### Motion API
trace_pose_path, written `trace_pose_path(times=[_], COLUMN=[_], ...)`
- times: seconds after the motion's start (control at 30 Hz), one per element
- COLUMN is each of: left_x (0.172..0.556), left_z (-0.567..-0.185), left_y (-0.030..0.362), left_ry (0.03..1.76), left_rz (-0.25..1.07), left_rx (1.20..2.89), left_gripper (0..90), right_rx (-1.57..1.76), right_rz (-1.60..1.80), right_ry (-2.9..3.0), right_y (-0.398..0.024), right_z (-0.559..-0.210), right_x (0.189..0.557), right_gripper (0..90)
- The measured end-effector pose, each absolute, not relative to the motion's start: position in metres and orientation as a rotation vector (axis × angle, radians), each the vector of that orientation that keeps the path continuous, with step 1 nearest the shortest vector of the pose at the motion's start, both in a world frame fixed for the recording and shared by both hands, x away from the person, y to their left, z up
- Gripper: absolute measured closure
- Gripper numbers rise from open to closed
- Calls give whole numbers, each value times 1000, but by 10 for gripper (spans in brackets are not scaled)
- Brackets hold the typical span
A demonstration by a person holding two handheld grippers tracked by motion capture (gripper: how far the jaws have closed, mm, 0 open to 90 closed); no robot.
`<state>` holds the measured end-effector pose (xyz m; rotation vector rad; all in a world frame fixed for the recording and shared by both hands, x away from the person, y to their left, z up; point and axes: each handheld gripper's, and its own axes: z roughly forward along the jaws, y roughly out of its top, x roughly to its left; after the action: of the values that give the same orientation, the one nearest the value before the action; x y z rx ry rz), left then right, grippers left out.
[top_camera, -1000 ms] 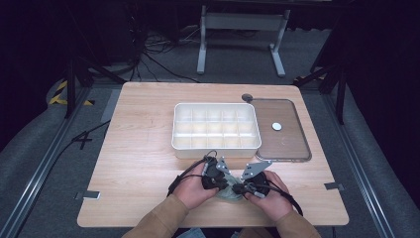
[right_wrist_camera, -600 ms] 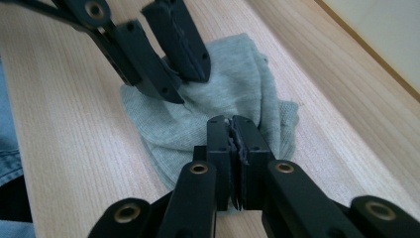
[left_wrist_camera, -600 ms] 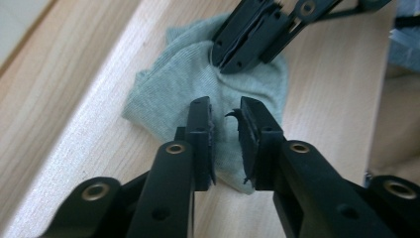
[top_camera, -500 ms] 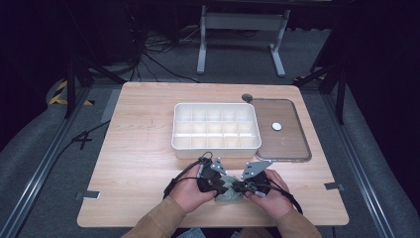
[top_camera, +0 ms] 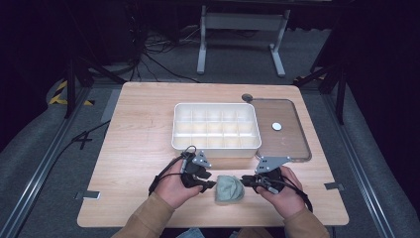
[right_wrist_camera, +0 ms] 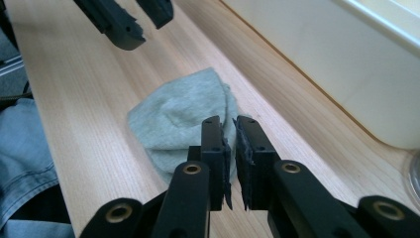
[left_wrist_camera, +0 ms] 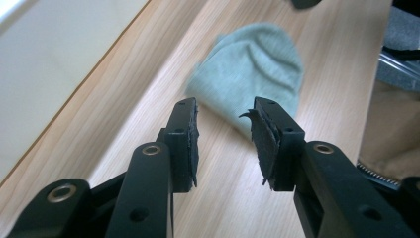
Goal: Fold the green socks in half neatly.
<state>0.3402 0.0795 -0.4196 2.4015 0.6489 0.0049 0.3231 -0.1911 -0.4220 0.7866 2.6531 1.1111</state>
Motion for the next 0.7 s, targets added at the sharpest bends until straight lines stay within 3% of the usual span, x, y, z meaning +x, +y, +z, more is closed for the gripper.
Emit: trace_pose_path(times=[0.7], left_x=[336], left_z=[-453], left_y=[75], left_ry=[623], left_rz=[-31], left_rx=[2525], left_gripper=[696], right_rx=[715], right_rz=[982], right_ry=[2795], right_y=[-157], right_z=[-456], right_x=[334], right_gripper=[865])
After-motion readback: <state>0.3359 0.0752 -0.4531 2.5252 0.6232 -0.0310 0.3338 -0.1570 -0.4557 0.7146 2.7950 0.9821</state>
